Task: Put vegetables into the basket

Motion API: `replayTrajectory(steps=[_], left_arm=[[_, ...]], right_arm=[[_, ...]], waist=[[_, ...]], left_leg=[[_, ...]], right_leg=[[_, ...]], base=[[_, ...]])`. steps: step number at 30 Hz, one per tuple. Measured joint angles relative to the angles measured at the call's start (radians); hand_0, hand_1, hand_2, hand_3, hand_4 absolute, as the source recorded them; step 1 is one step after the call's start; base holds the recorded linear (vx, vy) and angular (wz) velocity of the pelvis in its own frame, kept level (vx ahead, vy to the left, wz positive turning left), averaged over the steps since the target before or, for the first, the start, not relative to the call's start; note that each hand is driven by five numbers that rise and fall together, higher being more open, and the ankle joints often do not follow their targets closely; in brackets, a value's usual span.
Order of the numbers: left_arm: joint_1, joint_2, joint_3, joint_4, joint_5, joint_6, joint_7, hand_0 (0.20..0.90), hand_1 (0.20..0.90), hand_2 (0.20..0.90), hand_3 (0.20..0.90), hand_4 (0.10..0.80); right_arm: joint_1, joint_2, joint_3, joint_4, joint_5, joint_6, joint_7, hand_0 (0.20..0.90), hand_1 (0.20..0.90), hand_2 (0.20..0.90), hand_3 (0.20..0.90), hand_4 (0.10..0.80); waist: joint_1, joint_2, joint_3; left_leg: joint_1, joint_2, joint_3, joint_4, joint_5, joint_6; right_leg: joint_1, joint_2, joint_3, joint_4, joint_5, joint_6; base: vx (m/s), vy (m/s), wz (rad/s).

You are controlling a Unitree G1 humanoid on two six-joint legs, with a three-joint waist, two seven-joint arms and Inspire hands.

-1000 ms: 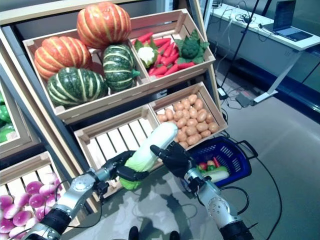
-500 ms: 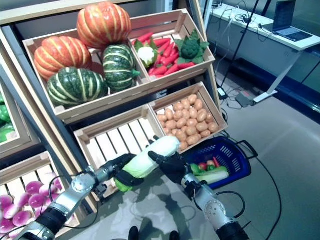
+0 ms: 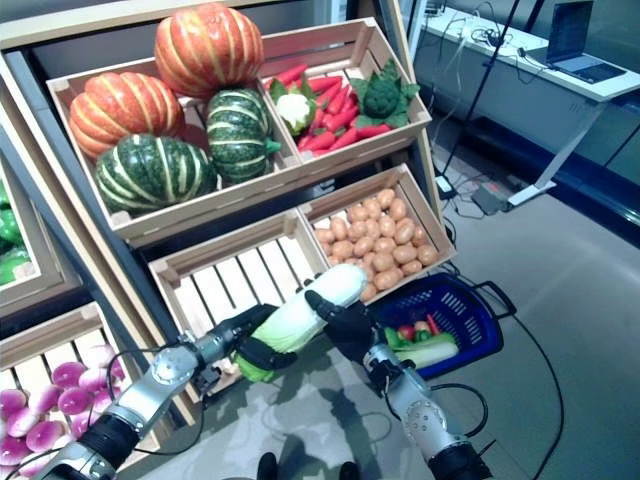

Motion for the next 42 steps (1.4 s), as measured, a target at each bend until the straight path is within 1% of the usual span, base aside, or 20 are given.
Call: replayTrajectory(steps=[1, 2, 14, 20, 24, 27, 30, 36, 38, 39, 42], left_arm=[[0.0, -0.005, 0.0, 0.0, -0.005, 0.003, 0.0, 0.815, 0.815, 0.815, 0.815, 0.744], [0.0, -0.012, 0.0, 0.0, -0.007, 0.007, 0.001, 0.9, 0.9, 0.9, 0.9, 0.8], [0.006, -0.018, 0.002, 0.0, -0.075, 0.011, 0.003, 0.9, 0.9, 0.9, 0.9, 0.8], [0.021, -0.024, 0.033, -0.013, -0.119, 0.012, 0.0, 0.9, 0.9, 0.9, 0.9, 0.8], [0.051, -0.026, 0.087, -0.016, -0.126, 0.034, -0.008, 0.9, 0.9, 0.9, 0.9, 0.8], [0.078, -0.019, 0.106, -0.016, -0.166, 0.051, -0.011, 0.9, 0.9, 0.9, 0.9, 0.8], [0.107, -0.019, 0.125, -0.016, -0.205, 0.066, -0.018, 0.9, 0.9, 0.9, 0.9, 0.8], [0.116, -0.013, 0.131, -0.014, -0.243, 0.074, -0.033, 0.9, 0.9, 0.9, 0.9, 0.8], [0.116, -0.011, 0.134, -0.012, -0.254, 0.074, -0.038, 0.9, 0.9, 0.9, 0.9, 0.8], [0.116, -0.01, 0.135, -0.011, -0.275, 0.074, -0.04, 0.9, 0.9, 0.9, 0.9, 0.8], [0.116, -0.008, 0.14, -0.011, -0.285, 0.074, -0.042, 0.9, 0.9, 0.9, 0.9, 0.8]], right_arm=[[0.0, 0.001, 0.0, 0.0, 0.0, -0.007, -0.006, 0.3, 0.3, 0.3, 0.3, 0.4], [0.0, 0.001, 0.0, 0.001, 0.0, -0.014, -0.007, 0.3, 0.3, 0.3, 0.3, 0.4], [-0.001, 0.023, -0.015, 0.004, 0.002, -0.062, -0.01, 0.3, 0.3, 0.3, 0.3, 0.4], [-0.002, 0.027, -0.058, -0.008, 0.002, -0.065, -0.01, 0.3, 0.3, 0.3, 0.3, 0.4], [-0.006, 0.034, -0.15, -0.018, 0.011, -0.094, -0.01, 0.3, 0.3, 0.3, 0.3, 0.4], [-0.013, 0.032, -0.231, -0.018, 0.024, -0.124, -0.01, 0.3, 0.3, 0.3, 0.3, 0.4], [-0.029, 0.026, -0.307, -0.017, 0.082, -0.159, -0.02, 0.3, 0.3, 0.3, 0.3, 0.4], [-0.086, 0.022, -0.436, 0.014, 0.163, -0.221, -0.103, 0.3, 0.3, 0.3, 0.3, 0.4], [-0.104, 0.003, -0.455, 0.043, 0.176, -0.235, -0.126, 0.3, 0.3, 0.3, 0.3, 0.4], [-0.116, -0.021, -0.465, 0.069, 0.192, -0.235, -0.148, 0.3, 0.3, 0.3, 0.3, 0.4], [-0.141, -0.038, -0.518, 0.136, 0.202, -0.245, -0.202, 0.3, 0.3, 0.3, 0.3, 0.4]], waist=[[0.0, 0.0, 0.0], [0.0, 0.0, 0.0], [0.0, 0.0, 0.0], [0.0, 0.001, 0.0], [0.0, 0.001, 0.0], [0.0, 0.001, 0.0], [-0.001, 0.003, 0.001], [0.0, 0.004, 0.002], [-0.001, 0.004, 0.002], [0.0, 0.004, 0.002], [0.0, 0.005, 0.002]], left_leg=[[0.0, 0.0, 0.0, 0.0, 0.0, 0.0], [0.0, 0.0, 0.0, 0.0, 0.0, 0.0], [-0.006, 0.0, 0.0, 0.0, 0.0, 0.0], [-0.016, 0.0, 0.0, 0.0, 0.0, 0.0], [-0.019, 0.0, 0.0, 0.0, 0.0, 0.0], [-0.021, 0.0, 0.0, 0.0, 0.0, 0.0], [-0.022, 0.001, 0.0, 0.0, 0.0, 0.0], [-0.023, 0.001, 0.002, 0.0, 0.0, 0.0], [-0.023, 0.001, 0.002, 0.0, 0.0, 0.0], [-0.023, 0.001, 0.002, 0.0, 0.0, 0.0], [-0.024, 0.001, 0.002, 0.0, -0.001, 0.0]], right_leg=[[0.0, 0.0, 0.0, 0.0, 0.0, 0.0], [0.0, 0.0, 0.0, 0.0, 0.0, 0.0], [-0.005, 0.0, 0.0, 0.0, 0.0, 0.0], [-0.015, 0.0, 0.0, 0.0, 0.0, 0.0], [-0.017, 0.0, 0.0, 0.0, 0.0, 0.0], [-0.019, 0.0, 0.0, -0.001, 0.0, 0.0], [-0.02, 0.0, 0.0, -0.003, 0.0, 0.0], [-0.021, 0.0, 0.001, -0.003, 0.0, 0.0], [-0.021, 0.0, 0.001, -0.003, 0.0, 0.0], [-0.022, 0.0, 0.001, -0.003, 0.0, 0.0], [-0.022, 0.001, 0.001, -0.003, 0.0, 0.0]], base=[[0.0, 0.0, 0.0], [0.0, 0.0, 0.0], [0.0, 0.0, 0.0], [0.0, 0.0, 0.0], [0.0, 0.0, 0.0], [0.0, 0.0, 0.0], [0.0, 0.0, 0.0], [0.0, 0.0, 0.0], [0.0, 0.0, 0.0], [0.0, 0.0, 0.0], [0.0, 0.0, 0.0]])
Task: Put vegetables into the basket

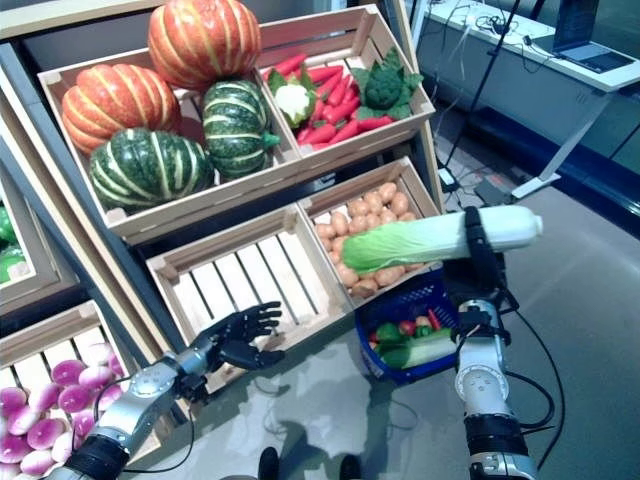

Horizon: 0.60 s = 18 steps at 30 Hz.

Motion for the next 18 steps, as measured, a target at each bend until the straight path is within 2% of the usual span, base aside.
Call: replayTrajectory(steps=[7, 11, 15, 18], left_arm=[[0.002, 0.016, 0.001, 0.0, -0.062, 0.005, 0.001, 0.9, 0.9, 0.9, 0.9, 0.8], [0.002, 0.046, 0.003, -0.019, -0.12, 0.021, 0.018, 0.9, 0.9, 0.9, 0.9, 0.8], [-0.004, 0.076, 0.009, -0.068, -0.196, 0.034, 0.053, 0.9, 0.9, 0.9, 0.9, 0.8], [-0.043, 0.085, 0.009, -0.09, -0.237, 0.033, 0.076, 0.9, 0.9, 0.9, 0.9, 0.8]], right_arm=[[-0.002, -0.018, -0.061, 0.119, -0.004, -0.025, -0.174, 0.3, 0.3, 0.3, 0.3, 0.4], [-0.016, -0.049, -0.099, 0.275, -0.005, -0.068, -0.355, 0.3, 0.3, 0.3, 0.3, 0.4], [-0.05, -0.095, -0.113, 0.381, -0.005, -0.11, -0.477, 0.3, 0.3, 0.3, 0.3, 0.4], [-0.09, -0.12, -0.116, 0.427, -0.005, -0.145, -0.519, 0.3, 0.3, 0.3, 0.3, 0.4]], waist=[[0.003, 0.001, 0.002], [0.011, 0.005, 0.014], [0.015, 0.017, 0.06], [0.013, 0.024, 0.124]], left_leg=[[-0.001, 0.0, 0.0, 0.0, -0.001, 0.0], [-0.012, -0.001, 0.0, 0.0, 0.0, 0.001], [-0.051, 0.0, -0.002, 0.0, 0.01, 0.0], [-0.08, 0.0, -0.004, 0.001, 0.022, 0.001]], right_leg=[[-0.001, 0.0, 0.0, 0.0, 0.0, 0.0], [-0.012, 0.0, 0.0, 0.0, 0.001, 0.001], [-0.053, 0.001, 0.0, 0.004, 0.014, -0.001], [-0.08, 0.002, -0.001, 0.004, 0.028, -0.002]], base=[[0.023, -0.025, 0.0], [-0.051, -0.056, 0.0], [-0.175, -0.069, -0.01], [-0.187, -0.057, 0.0]])
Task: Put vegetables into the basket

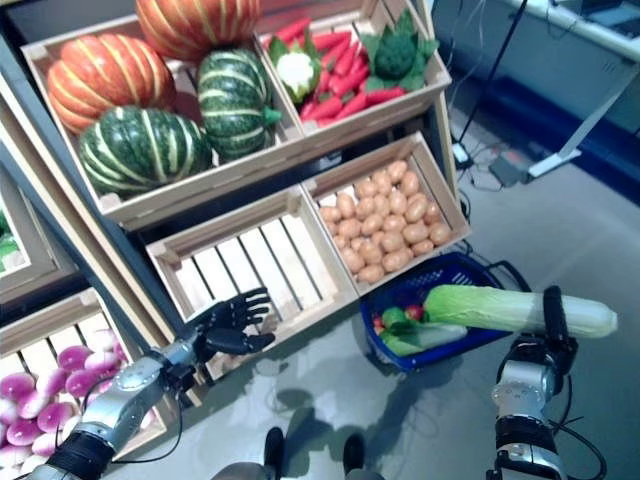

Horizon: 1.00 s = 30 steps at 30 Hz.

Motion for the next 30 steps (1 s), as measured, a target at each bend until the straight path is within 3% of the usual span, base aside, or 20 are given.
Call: replayTrajectory(steps=[8, 13, 15, 20, 24, 30], left_arm=[[-0.127, 0.007, -0.006, -0.005, -0.077, -0.037, 0.055, 0.9, 0.9, 0.9, 0.9, 0.8], [-0.254, 0.007, -0.028, -0.018, -0.149, -0.096, 0.08, 0.9, 0.9, 0.9, 0.9, 0.8], [-0.288, 0.003, -0.032, -0.024, -0.155, -0.116, 0.083, 0.9, 0.9, 0.9, 0.9, 0.8], [-0.306, -0.002, -0.054, -0.047, -0.193, -0.125, 0.094, 0.9, 0.9, 0.9, 0.9, 0.8], [-0.307, 0.0, -0.055, -0.07, -0.204, -0.137, 0.093, 0.9, 0.9, 0.9, 0.9, 0.8], [-0.307, 0.003, -0.055, -0.082, -0.272, -0.153, 0.093, 0.9, 0.9, 0.9, 0.9, 0.8]], right_arm=[[-0.145, -0.011, 0.04, 0.067, -0.05, -0.003, -0.009, 0.3, 0.3, 0.3, 0.3, 0.4], [-0.319, -0.016, 0.096, 0.097, -0.118, -0.023, -0.032, 0.3, 0.3, 0.3, 0.3, 0.4], [-0.373, -0.016, 0.106, 0.098, -0.119, -0.027, -0.033, 0.3, 0.3, 0.3, 0.3, 0.4], [-0.441, -0.017, 0.132, 0.098, -0.14, -0.033, -0.036, 0.3, 0.3, 0.3, 0.3, 0.4], [-0.484, -0.026, 0.168, 0.095, -0.16, -0.04, -0.036, 0.3, 0.3, 0.3, 0.3, 0.4], [-0.536, -0.044, 0.209, 0.095, -0.244, -0.04, -0.079, 0.3, 0.3, 0.3, 0.3, 0.4]], waist=[[0.001, 0.025, 0.163], [0.02, 0.043, 0.253], [0.031, 0.047, 0.264], [0.046, 0.047, 0.264], [0.048, 0.047, 0.264], [0.051, 0.047, 0.264]], left_leg=[[-0.07, 0.0, -0.02, 0.02, 0.021, -0.003], [-0.247, -0.005, -0.04, 0.156, 0.008, -0.012], [-0.328, -0.008, -0.039, 0.217, -0.009, -0.003], [-0.477, -0.044, -0.04, 0.346, -0.025, 0.007], [-0.611, -0.06, -0.042, 0.457, -0.044, 0.018], [-0.799, -0.065, -0.042, 0.587, -0.055, 0.02]], right_leg=[[-0.051, 0.003, -0.022, 0.003, 0.02, -0.006], [-0.218, -0.001, -0.03, 0.127, 0.008, -0.015], [-0.318, -0.005, -0.032, 0.233, -0.029, -0.017], [-0.522, -0.06, -0.022, 0.49, -0.116, -0.013], [-0.658, -0.085, -0.01, 0.601, -0.143, -0.014], [-0.84, -0.091, 0.012, 0.714, -0.144, -0.015]], base=[[-0.167, -0.056, 0.08], [-0.23, -0.021, 0.07], [-0.122, 0.021, 0.01], [-0.13, 0.014, 0.13], [-0.086, 0.007, 0.07], [-0.015, -0.048, 0.0]])
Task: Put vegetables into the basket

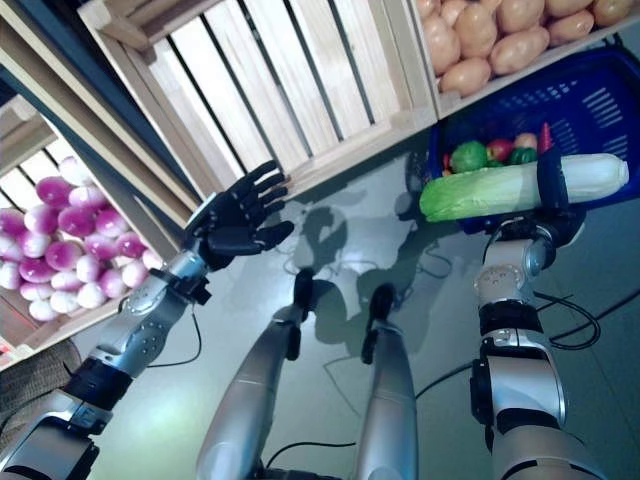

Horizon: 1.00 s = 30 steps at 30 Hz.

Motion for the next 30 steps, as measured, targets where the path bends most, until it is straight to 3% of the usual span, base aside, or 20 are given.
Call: replayTrajectory(steps=[8, 17, 30], left_arm=[[0.008, 0.029, 0.001, -0.041, -0.051, -0.025, -0.002, 0.9, 0.9, 0.9, 0.9, 0.8], [0.011, 0.059, -0.005, -0.104, -0.068, -0.034, -0.005, 0.9, 0.9, 0.9, 0.9, 0.8], [0.081, 0.129, -0.003, -0.155, -0.079, -0.035, -0.021, 0.9, 0.9, 0.9, 0.9, 0.8]], right_arm=[[-0.046, -0.018, 0.021, -0.055, -0.054, -0.001, -0.165, 0.3, 0.3, 0.3, 0.3, 0.4], [-0.142, -0.03, 0.02, -0.078, -0.119, -0.091, -0.455, 0.3, 0.3, 0.3, 0.3, 0.4], [-0.105, -0.088, -0.02, -0.155, -0.118, -0.097, -0.489, 0.3, 0.3, 0.3, 0.3, 0.4]], waist=[[-0.002, 0.0, 0.0], [0.006, 0.0, 0.0], [0.008, 0.0, 0.0]], left_leg=[[-0.094, -0.002, -0.007, 0.034, 0.0, 0.0], [-0.165, -0.012, -0.023, 0.051, 0.0, -0.004], [-0.182, -0.024, -0.022, 0.121, -0.038, -0.001]], right_leg=[[-0.09, 0.001, -0.001, 0.036, 0.0, -0.002], [-0.158, -0.005, -0.009, 0.062, -0.012, -0.009], [-0.161, -0.011, -0.003, 0.105, -0.036, -0.004]], base=[[0.009, -0.076, 0.02], [0.045, -0.068, 0.07], [0.049, -0.008, 0.0]])
